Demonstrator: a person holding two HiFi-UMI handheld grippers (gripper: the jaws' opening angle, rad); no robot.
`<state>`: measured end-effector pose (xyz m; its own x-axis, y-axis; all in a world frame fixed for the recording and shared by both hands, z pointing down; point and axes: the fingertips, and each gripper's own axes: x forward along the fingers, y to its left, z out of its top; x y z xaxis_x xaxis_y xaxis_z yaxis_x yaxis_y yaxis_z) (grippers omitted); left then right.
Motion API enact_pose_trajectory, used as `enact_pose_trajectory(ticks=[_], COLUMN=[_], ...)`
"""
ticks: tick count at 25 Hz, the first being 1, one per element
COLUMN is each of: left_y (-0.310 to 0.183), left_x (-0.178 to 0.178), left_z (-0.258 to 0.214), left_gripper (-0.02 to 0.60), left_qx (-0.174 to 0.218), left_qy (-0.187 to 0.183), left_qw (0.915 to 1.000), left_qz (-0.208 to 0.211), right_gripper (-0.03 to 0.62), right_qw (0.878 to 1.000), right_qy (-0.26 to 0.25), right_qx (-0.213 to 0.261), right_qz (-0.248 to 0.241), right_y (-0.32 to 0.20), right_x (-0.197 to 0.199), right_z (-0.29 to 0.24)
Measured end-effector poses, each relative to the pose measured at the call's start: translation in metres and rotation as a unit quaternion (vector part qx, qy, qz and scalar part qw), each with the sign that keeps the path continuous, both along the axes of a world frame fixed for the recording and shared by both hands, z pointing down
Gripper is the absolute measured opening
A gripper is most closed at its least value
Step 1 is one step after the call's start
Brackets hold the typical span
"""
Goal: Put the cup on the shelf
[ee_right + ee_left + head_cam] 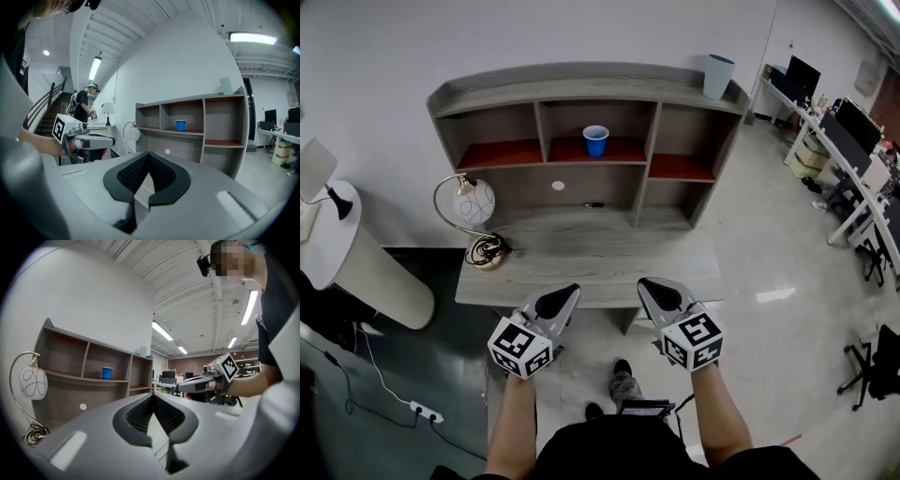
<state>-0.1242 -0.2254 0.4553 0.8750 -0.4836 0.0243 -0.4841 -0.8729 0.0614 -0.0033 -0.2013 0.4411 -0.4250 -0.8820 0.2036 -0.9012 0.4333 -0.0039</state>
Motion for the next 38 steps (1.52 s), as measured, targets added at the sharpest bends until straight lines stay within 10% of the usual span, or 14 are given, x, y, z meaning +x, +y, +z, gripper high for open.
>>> enact_pose_trajectory(ticks=[38], left_y=[0.035], left_x=[0.06], left_z=[0.002], left_gripper=[-0.002], left_qx=[-0.009], left_qy=[-0.03], left_qw=[0.9995], left_qz=[0.0], right_gripper=[0.012], right_qw=[1.0], right_qy=[-0.008], right_qx=[0.003], right_qz=[-0.02], right_y=[0.029], right_x=[0.052], right_z=[-0.007])
